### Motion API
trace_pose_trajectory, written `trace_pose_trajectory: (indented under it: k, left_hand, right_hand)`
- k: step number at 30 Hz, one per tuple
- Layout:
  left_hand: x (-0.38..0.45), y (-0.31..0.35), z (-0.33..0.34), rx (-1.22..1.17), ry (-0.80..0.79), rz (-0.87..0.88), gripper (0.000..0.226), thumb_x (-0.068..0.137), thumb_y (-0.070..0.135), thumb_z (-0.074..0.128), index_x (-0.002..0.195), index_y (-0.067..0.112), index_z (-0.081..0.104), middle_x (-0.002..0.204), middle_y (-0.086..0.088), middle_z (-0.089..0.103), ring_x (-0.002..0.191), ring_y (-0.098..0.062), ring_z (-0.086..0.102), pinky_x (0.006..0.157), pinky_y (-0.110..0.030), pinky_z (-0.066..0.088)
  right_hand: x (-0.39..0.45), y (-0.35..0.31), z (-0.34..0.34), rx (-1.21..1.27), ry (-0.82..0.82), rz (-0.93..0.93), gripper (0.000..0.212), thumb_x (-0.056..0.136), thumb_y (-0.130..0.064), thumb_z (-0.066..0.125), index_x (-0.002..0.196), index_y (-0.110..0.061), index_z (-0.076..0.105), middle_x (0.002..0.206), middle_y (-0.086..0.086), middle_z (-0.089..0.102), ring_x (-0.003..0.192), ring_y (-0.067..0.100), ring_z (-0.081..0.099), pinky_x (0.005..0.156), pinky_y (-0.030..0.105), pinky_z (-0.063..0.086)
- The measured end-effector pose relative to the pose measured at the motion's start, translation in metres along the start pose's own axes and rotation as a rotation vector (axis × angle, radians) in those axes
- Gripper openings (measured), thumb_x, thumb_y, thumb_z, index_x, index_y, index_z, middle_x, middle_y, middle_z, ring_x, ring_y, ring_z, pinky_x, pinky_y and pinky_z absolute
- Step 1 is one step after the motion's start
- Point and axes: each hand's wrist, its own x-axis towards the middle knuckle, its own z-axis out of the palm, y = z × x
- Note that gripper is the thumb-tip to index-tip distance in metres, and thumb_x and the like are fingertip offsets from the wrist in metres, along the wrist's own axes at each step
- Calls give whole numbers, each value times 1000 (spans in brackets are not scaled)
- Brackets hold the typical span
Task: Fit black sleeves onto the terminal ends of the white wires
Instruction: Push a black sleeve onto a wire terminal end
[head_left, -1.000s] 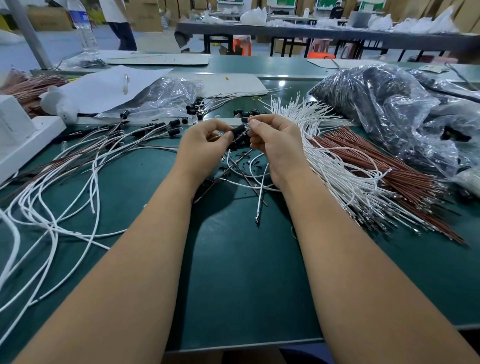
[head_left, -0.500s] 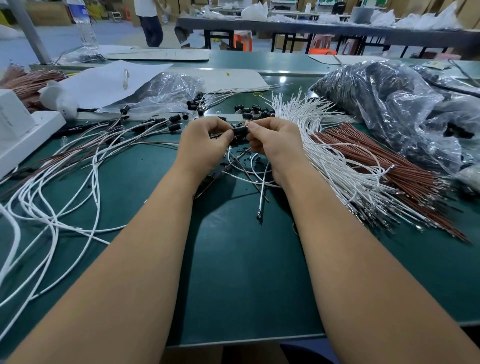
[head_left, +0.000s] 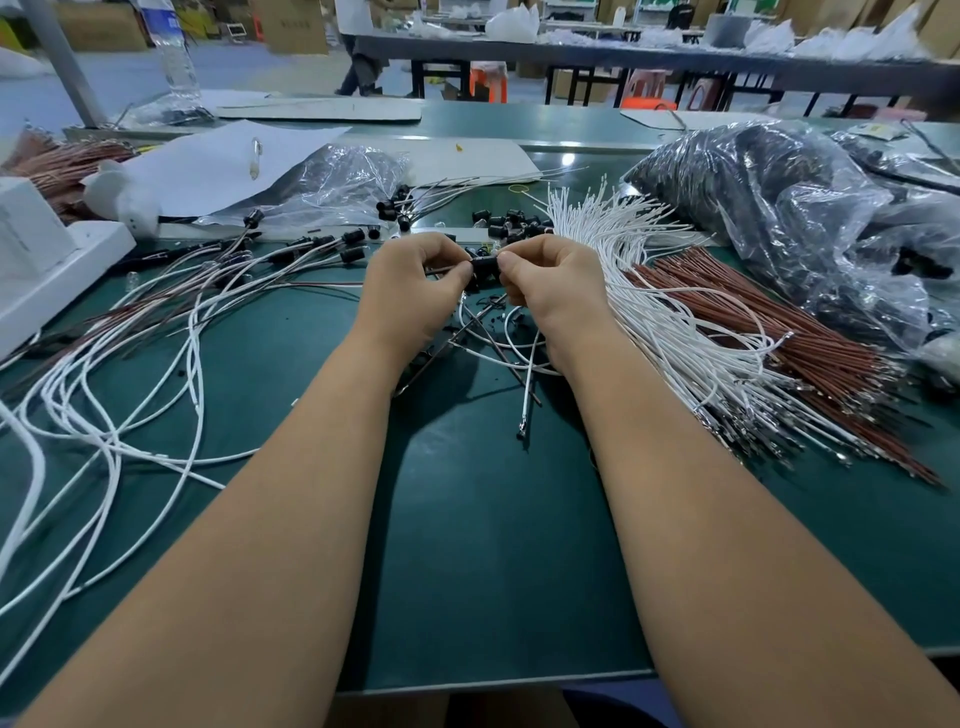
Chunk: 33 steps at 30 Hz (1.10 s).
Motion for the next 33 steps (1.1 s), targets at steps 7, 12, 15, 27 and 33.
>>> trace_pose_trajectory:
  k: [7,12,15,27,33]
  left_hand:
    - [0,-3,0,-27,-24,-36,10,89,13,65,93,6,71,74,7,61,65,6,53,63,-3,38]
    - [0,-2,0,-48,-14,-42,8,87,12,68,91,8,72,74,6,64,65,3,55,66,-11,42]
    - [1,-3,-1,-67,-14,-56,7,87,12,68,90,8,72,72,5,64,63,3,55,63,-9,42]
    - [1,-4,-3,-181,-63,-121,8,88,7,65,92,0,70,75,-8,64,64,-9,54,65,-18,43]
    - [1,-5,-2,-173,-80,-131,5,88,6,65,88,4,70,73,-7,63,61,-7,52,61,-14,42]
  right_hand:
    - [-1,-4,0,50,18,49,11,85,-6,67,78,-14,66,66,0,62,56,8,56,57,21,49]
    - [-3,-5,-2,100,-12,75,14,88,-4,64,76,-11,62,61,0,58,51,7,51,52,19,47]
    - [-3,-5,-1,74,-21,45,16,88,-3,65,76,-12,61,63,2,59,55,10,53,55,21,48]
    - [-3,-2,-4,154,-126,60,15,91,-5,63,76,-8,61,60,2,66,53,15,60,56,24,54]
    - [-3,-3,-5,140,-154,60,15,92,-5,61,77,-8,60,57,1,65,51,14,59,55,24,54]
